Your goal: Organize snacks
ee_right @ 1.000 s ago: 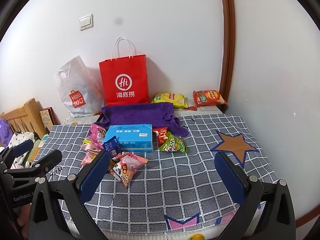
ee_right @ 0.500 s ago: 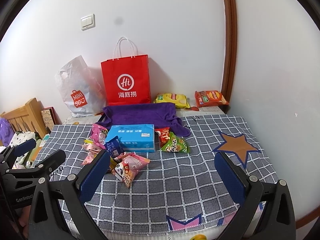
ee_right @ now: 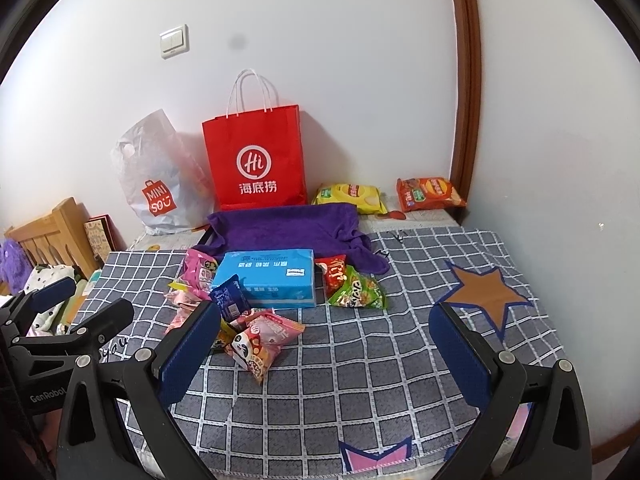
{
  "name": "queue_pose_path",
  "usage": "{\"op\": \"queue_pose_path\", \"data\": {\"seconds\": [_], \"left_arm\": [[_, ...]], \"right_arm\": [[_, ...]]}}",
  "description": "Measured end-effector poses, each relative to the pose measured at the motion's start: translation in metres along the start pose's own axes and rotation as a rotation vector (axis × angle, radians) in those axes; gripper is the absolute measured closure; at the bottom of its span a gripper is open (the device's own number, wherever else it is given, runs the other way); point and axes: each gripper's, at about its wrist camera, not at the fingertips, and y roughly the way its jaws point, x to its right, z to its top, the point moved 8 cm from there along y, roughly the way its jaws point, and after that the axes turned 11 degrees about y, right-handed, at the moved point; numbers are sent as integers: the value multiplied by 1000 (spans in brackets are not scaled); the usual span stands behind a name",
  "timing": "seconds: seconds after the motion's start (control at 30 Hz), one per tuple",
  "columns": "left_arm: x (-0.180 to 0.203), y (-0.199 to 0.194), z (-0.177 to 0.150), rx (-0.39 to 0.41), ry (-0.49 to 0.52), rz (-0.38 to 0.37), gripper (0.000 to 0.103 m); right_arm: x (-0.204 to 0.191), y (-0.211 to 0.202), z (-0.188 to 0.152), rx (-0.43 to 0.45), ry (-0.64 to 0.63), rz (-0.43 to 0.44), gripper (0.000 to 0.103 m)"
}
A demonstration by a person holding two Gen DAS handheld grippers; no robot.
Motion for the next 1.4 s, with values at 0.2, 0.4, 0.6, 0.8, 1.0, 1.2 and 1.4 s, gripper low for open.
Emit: {"op": "queue_pose_path", "data": {"seconds": [0.2,0.4,0.6,0.8,1.0,1.2,1.4], "left_arm": [[-11,22,2,-37,-8,2,0],[-33,57,-9,-98,-37,15,0],[-59,97,-32,-179,-74,29,0],[-81,124,-47,-221,-105,34,0],[-94,141,-58,-239,-136,5,0],[-99,148,-63,-238,-151,-18,0],[-98,156,-68,-238,-167,-53,0]], "right_arm": [[-2,21,1,-26,0,14,1],[3,55,-10,-73,1,9,1],[5,105,-43,-201,16,2,8],[-1,143,-72,-307,61,39,11],[-26,166,-87,-360,69,82,11],[-42,190,-99,-408,76,88,11],[-43,188,-97,-412,88,155,38]]}}
